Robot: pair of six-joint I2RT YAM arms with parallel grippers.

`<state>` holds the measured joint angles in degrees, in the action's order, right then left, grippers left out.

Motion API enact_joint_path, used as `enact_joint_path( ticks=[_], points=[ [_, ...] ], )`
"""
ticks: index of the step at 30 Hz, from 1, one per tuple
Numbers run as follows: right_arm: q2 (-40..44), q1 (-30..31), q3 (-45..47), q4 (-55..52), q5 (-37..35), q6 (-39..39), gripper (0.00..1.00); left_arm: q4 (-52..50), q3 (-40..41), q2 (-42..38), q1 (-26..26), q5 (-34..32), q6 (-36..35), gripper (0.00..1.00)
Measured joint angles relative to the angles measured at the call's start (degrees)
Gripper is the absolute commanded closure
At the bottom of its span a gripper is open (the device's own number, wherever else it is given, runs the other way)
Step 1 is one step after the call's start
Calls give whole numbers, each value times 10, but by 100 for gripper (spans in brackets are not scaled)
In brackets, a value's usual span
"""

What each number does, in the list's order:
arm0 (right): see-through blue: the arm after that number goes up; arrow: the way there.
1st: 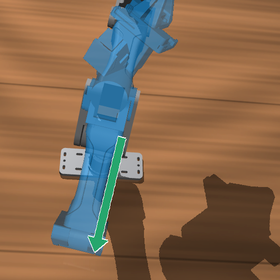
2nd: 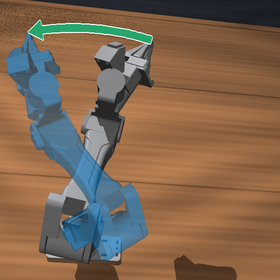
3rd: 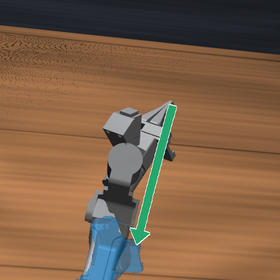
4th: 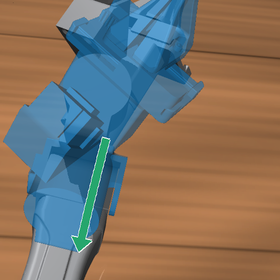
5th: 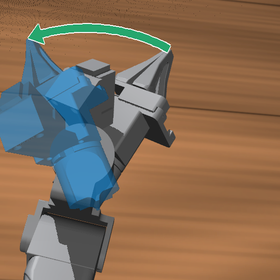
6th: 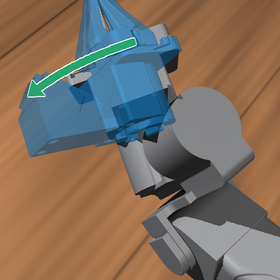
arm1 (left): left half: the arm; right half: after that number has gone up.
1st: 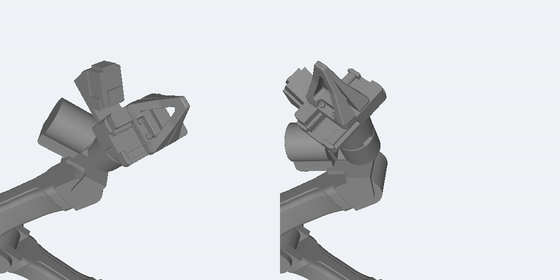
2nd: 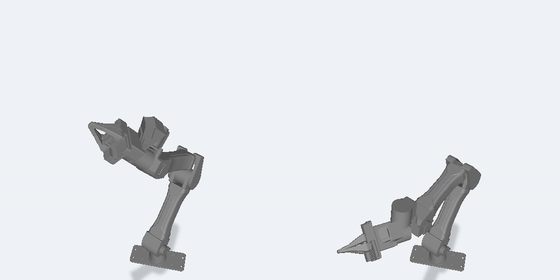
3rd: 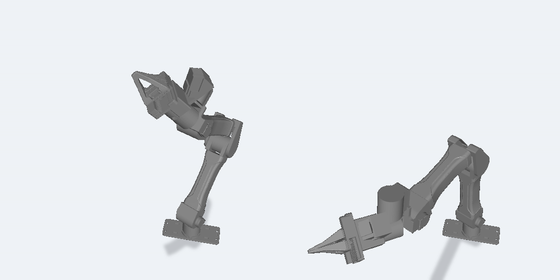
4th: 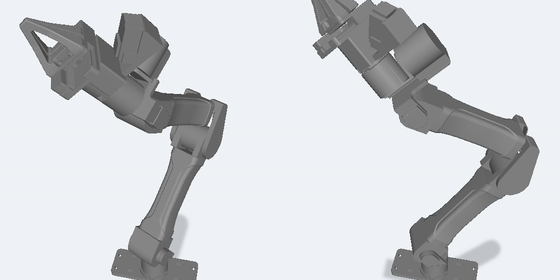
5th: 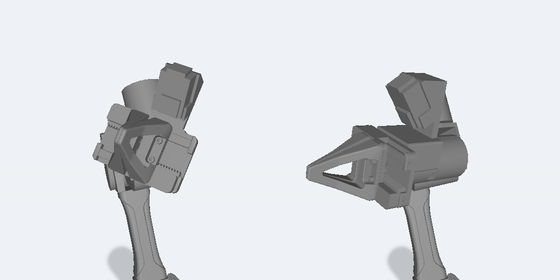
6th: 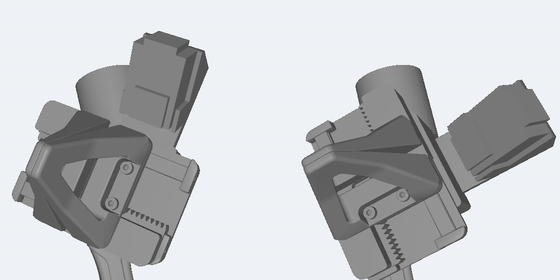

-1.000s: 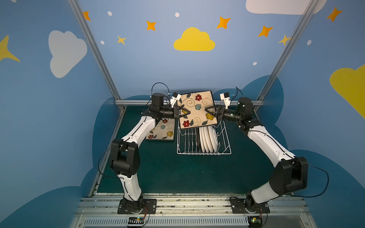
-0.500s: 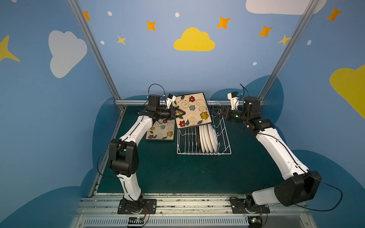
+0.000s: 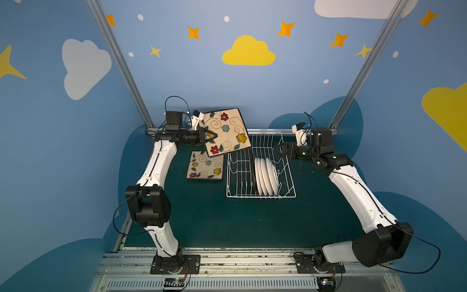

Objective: Unload the plates from the dish rack
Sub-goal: Pick up a plate from the dish rack, then place the plate on the plate.

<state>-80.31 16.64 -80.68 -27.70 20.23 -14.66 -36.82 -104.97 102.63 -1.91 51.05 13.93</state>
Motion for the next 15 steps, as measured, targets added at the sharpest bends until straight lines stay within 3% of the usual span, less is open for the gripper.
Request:
enact_joint_path(
  ticks=[6,15],
  points=[
    [-1,11,0,5,31,11,11,-135,-70,-5,-54,-28,-112,97],
    [-19,62,-16,22,75,45,11,-303,-127,21,-70,-109,-260,97]
  ],
)
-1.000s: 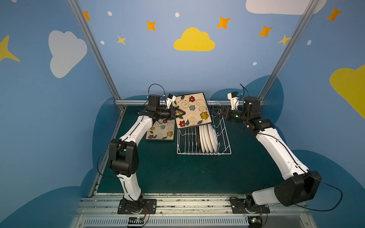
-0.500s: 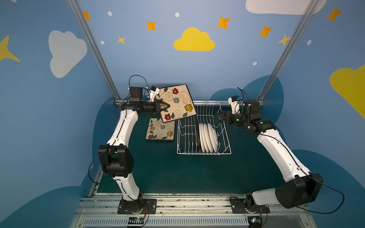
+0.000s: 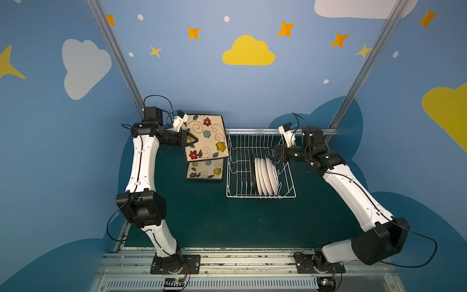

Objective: Unload the plates from the dish rack
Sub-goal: Place the plate on the plate.

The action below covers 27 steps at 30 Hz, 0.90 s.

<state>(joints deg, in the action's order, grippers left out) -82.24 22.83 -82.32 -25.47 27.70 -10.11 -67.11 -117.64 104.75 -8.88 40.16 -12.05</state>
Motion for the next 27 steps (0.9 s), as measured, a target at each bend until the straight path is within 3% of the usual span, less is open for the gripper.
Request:
enact_joint_path(
  ticks=[12,27],
  points=[
    [-22,37,-9,11,9,16,11,-26,1,81,-42,-48,-45,97],
    [-30,58,-22,10,3,30,11,-56,-73,220,-41,-59,-92,97]
  ],
)
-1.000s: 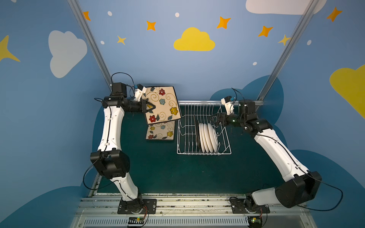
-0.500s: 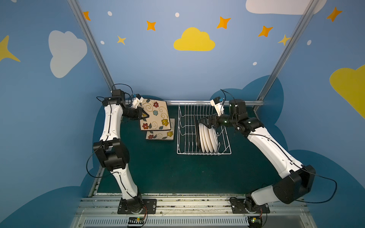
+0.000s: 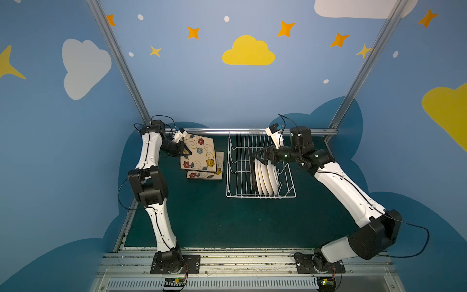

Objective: Unload the plates from the dish rack
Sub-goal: Place the plate on the plate.

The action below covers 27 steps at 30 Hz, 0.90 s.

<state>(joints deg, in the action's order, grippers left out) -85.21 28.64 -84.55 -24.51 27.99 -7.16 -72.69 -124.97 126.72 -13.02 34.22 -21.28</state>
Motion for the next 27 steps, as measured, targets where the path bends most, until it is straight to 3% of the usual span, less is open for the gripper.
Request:
enact_joint_path(
  ticks=[11,27],
  points=[
    [-2,17,0,-7,-15,2,11,-27,-55,71,1,21,-17,97],
    [-30,44,-28,-15,-30,7,11,-31,-56,111,16,30,-21,97]
  ],
)
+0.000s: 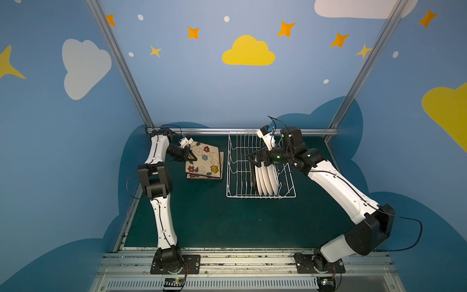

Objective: Unload the plates from the dish rack
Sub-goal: Place the plate on the plate.

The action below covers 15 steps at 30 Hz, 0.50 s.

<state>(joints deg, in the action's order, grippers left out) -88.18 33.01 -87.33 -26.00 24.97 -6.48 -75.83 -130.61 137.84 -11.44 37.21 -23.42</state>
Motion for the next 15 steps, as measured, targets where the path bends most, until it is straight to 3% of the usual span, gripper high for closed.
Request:
enact_joint_path(
  ticks=[15],
  points=[
    [-23,7,-16,-15,-6,11,11,-18,-34,59,-6,46,-4,97]
  ],
)
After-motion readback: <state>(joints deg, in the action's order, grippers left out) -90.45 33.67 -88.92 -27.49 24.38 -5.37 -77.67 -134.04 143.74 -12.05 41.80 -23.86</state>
